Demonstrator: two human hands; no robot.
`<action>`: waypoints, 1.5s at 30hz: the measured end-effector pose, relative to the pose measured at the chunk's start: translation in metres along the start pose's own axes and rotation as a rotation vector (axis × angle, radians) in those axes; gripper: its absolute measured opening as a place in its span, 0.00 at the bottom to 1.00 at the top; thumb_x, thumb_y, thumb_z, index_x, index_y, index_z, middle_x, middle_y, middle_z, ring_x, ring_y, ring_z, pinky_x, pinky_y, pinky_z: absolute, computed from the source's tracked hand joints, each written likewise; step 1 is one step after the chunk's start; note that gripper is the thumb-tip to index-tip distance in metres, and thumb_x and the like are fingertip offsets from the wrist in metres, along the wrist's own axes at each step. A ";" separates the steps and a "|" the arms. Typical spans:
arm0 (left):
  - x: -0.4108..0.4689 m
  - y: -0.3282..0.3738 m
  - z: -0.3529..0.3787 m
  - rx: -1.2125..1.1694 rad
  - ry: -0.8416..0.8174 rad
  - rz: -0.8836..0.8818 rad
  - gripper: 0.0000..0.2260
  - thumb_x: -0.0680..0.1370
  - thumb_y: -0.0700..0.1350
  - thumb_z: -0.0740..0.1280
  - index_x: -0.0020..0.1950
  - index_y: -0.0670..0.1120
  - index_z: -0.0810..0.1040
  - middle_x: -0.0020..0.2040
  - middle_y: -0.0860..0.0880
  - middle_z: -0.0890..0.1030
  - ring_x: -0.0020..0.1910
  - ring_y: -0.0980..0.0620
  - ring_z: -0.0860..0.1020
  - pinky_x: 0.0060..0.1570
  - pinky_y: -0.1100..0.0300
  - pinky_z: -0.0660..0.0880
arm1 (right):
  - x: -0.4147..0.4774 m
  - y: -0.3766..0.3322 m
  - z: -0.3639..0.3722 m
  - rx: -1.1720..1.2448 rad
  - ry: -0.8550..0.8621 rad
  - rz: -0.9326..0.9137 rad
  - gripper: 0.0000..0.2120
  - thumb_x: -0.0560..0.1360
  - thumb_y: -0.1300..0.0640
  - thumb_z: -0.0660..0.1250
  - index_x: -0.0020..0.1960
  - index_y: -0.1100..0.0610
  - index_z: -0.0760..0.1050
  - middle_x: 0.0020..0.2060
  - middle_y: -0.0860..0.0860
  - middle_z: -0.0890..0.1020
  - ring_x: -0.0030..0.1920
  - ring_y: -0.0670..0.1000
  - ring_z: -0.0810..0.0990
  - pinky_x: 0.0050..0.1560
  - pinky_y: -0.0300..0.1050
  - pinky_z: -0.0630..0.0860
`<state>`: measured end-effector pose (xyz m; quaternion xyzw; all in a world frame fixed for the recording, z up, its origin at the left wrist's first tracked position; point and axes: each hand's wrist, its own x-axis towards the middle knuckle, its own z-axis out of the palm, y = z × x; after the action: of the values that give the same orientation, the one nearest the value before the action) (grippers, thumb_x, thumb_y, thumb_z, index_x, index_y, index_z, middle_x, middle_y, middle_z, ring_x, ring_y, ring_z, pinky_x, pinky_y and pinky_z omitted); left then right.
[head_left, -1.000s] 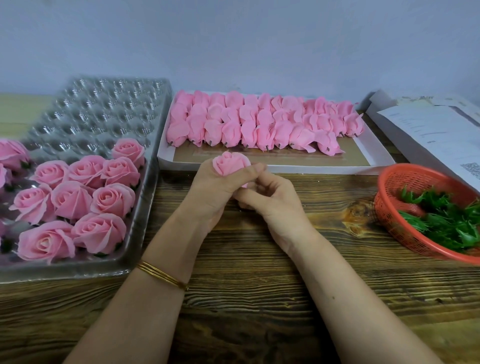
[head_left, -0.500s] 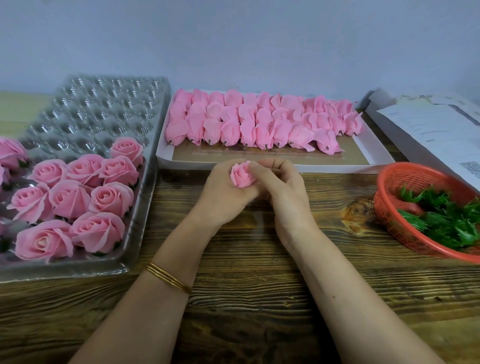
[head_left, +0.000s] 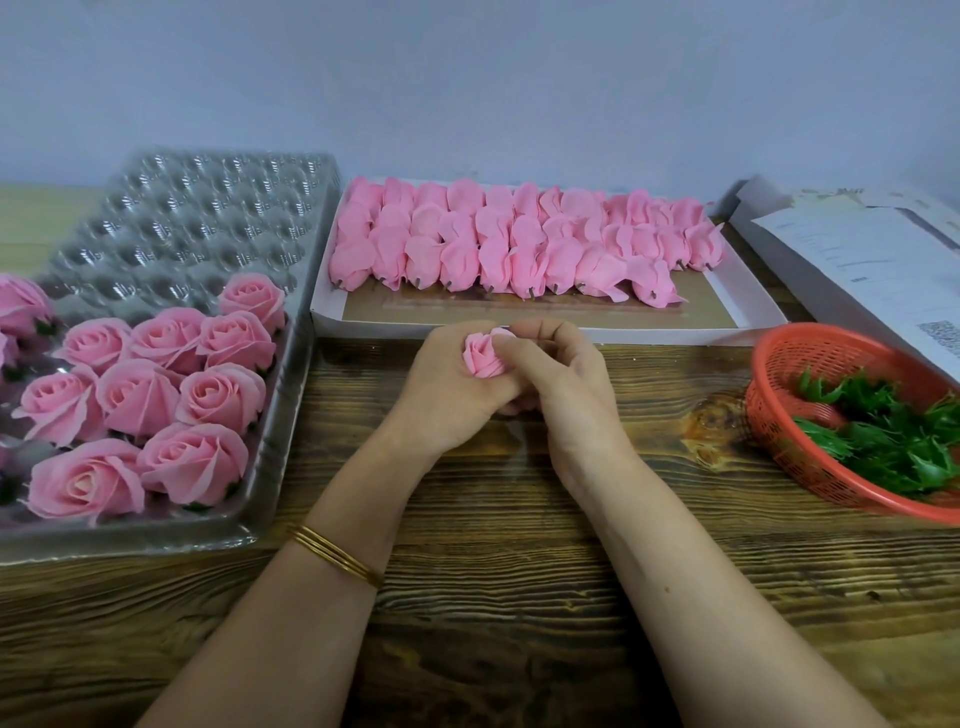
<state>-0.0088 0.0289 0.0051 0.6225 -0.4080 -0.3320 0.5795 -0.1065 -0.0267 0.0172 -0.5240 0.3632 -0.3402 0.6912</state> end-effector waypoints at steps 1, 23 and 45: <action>0.000 0.000 0.000 -0.003 0.006 -0.002 0.07 0.75 0.36 0.73 0.52 0.40 0.84 0.47 0.43 0.86 0.46 0.47 0.85 0.44 0.50 0.84 | 0.000 0.001 0.000 0.005 -0.002 -0.005 0.09 0.74 0.63 0.72 0.53 0.62 0.77 0.44 0.57 0.82 0.34 0.44 0.81 0.30 0.36 0.75; 0.003 0.012 -0.002 -0.446 0.200 -0.188 0.06 0.74 0.38 0.73 0.41 0.42 0.77 0.35 0.45 0.78 0.37 0.47 0.77 0.37 0.59 0.79 | -0.004 0.022 0.008 -0.399 -0.040 -0.380 0.12 0.64 0.59 0.76 0.46 0.52 0.79 0.33 0.43 0.79 0.36 0.45 0.77 0.41 0.43 0.77; 0.003 0.006 -0.027 -0.479 -0.249 -0.172 0.22 0.73 0.43 0.73 0.59 0.29 0.76 0.42 0.49 0.84 0.37 0.53 0.77 0.32 0.62 0.74 | 0.001 0.013 -0.001 0.051 -0.339 -0.014 0.03 0.70 0.63 0.74 0.38 0.59 0.82 0.30 0.53 0.77 0.32 0.47 0.72 0.38 0.39 0.71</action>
<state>0.0156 0.0388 0.0141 0.4545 -0.3316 -0.5407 0.6254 -0.1059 -0.0255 0.0040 -0.5585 0.2291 -0.2609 0.7533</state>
